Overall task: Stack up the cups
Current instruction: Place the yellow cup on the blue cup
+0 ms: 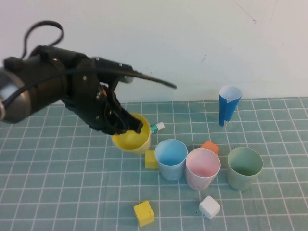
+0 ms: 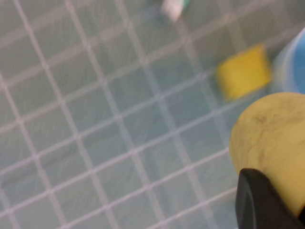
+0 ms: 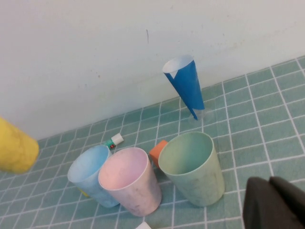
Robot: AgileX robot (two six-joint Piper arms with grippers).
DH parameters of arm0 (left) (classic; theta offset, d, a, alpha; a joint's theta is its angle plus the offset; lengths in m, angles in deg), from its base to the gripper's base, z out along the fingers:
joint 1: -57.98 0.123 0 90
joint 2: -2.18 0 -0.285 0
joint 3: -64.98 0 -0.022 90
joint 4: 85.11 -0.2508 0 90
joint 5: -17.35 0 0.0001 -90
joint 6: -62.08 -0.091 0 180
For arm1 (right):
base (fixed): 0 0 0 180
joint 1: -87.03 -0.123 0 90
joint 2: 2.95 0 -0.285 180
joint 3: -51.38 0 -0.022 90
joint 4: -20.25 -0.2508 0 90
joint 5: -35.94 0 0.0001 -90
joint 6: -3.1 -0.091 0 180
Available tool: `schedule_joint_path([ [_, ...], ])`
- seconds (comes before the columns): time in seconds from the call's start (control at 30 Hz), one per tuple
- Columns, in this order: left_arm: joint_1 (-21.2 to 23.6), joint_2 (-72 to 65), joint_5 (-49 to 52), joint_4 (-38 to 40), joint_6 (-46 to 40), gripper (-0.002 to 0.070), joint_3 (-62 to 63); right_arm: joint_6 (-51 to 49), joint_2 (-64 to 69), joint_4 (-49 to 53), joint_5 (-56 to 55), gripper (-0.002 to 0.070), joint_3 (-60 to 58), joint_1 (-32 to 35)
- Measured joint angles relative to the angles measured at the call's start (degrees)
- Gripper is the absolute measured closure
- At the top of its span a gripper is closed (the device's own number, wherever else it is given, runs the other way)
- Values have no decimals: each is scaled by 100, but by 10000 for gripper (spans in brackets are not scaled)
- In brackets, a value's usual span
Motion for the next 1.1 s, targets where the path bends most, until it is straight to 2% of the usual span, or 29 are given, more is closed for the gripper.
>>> schedule_joint_path([
  [0.3,0,-94,-242,1202,-638,670,351,48,0,0,2,678,0,0],
  [0.73,-330,-1095,-525,1287,-725,670,577,125,0,-13,2,678,0,0],
  [1.1,-340,-1392,-670,1266,-734,670,862,150,0,-26,12,678,0,0],
])
